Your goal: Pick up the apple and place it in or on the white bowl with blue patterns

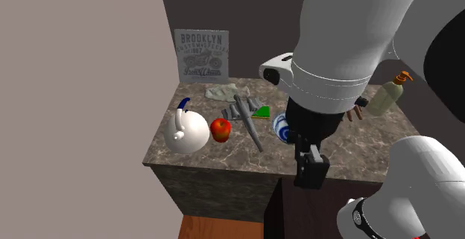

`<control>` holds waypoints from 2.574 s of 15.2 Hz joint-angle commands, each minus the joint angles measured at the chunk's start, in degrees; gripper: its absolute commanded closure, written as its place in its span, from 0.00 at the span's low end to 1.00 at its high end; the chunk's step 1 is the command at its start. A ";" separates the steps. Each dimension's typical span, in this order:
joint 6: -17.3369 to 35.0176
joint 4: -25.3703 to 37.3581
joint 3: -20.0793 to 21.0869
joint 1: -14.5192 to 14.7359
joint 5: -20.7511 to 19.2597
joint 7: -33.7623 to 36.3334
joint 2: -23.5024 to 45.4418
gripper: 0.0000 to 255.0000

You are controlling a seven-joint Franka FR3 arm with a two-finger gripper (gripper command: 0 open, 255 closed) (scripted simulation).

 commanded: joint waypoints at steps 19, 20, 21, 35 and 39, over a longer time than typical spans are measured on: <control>21.32 10.19 -9.78 -4.45 -6.10 -12.14 35.01 0.00; 22.10 11.42 -10.20 -4.67 -6.06 -12.80 37.18 0.00; 22.82 12.71 -10.59 -4.91 -5.97 -13.46 39.36 0.00; 26.34 37.91 -12.95 -10.44 -2.60 -21.61 70.26 0.00; 29.01 36.46 -12.81 -10.70 -2.34 -21.78 71.49 0.00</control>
